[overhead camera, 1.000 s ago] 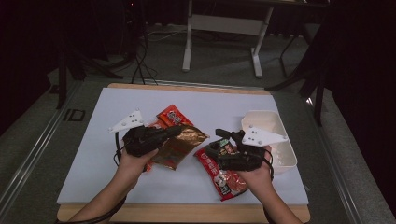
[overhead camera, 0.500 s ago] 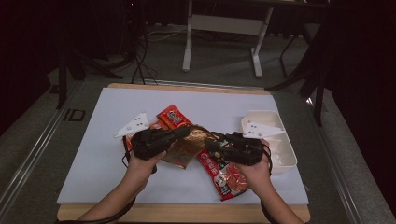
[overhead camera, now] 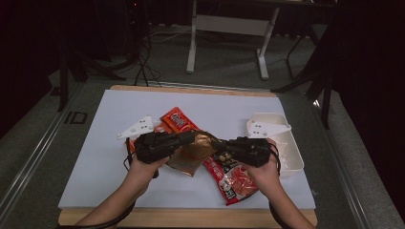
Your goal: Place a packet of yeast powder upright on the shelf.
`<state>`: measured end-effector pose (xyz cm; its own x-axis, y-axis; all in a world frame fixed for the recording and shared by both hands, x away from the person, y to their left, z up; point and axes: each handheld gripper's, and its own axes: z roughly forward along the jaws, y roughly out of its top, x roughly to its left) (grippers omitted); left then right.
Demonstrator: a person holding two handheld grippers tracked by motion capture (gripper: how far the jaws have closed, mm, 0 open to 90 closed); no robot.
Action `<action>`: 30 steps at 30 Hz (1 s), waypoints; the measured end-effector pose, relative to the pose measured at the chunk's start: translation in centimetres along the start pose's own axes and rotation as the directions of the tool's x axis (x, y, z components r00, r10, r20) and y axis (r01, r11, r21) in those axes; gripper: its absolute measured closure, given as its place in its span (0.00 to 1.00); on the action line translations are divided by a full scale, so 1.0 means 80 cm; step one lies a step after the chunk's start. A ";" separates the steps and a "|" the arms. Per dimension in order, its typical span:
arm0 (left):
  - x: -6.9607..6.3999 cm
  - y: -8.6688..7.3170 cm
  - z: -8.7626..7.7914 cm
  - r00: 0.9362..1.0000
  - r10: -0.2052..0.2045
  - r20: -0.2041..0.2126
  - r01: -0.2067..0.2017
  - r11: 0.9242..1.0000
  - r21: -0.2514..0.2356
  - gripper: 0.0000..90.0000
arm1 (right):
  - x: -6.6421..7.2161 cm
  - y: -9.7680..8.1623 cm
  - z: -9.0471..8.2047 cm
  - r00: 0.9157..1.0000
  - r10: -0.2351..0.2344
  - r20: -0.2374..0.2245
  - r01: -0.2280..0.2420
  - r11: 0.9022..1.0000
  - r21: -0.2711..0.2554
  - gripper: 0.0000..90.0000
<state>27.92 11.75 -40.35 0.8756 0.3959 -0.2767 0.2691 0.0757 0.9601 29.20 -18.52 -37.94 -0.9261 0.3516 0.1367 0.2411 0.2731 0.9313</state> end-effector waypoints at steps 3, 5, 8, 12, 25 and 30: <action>-0.002 0.000 -0.001 1.000 0.029 -0.007 -0.029 1.000 0.006 0.79 | -0.002 0.004 -0.001 1.000 -0.009 0.001 0.009 1.000 0.002 0.99; -0.002 0.000 -0.002 0.999 0.047 -0.016 -0.046 0.999 0.018 0.73 | -0.003 0.008 -0.001 1.000 -0.020 -0.006 0.020 1.000 0.006 0.99; 0.000 0.000 -0.005 0.999 0.041 -0.019 -0.041 0.999 0.021 0.63 | -0.005 0.013 -0.003 0.999 -0.034 -0.007 0.034 0.999 0.012 0.99; 0.000 -0.001 -0.010 0.999 0.029 -0.043 -0.028 0.999 0.023 0.44 | -0.007 0.020 -0.007 0.998 -0.060 -0.004 0.060 0.998 0.033 0.99; -0.005 -0.012 -0.044 0.978 0.131 -0.165 -0.120 0.990 0.074 0.01 | -0.039 0.039 -0.023 0.996 -0.089 0.005 0.089 0.992 0.088 0.99; 0.002 -0.024 -0.069 0.969 0.129 -0.210 -0.119 0.991 0.061 0.01 | -0.058 0.049 -0.036 0.995 -0.095 0.020 0.093 0.992 0.087 0.99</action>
<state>25.35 16.76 -42.03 0.7993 0.5854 -0.1360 0.1875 -0.0279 0.9819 33.63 -21.65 -33.93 -0.9389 0.3417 0.0404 0.1778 0.3813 0.9072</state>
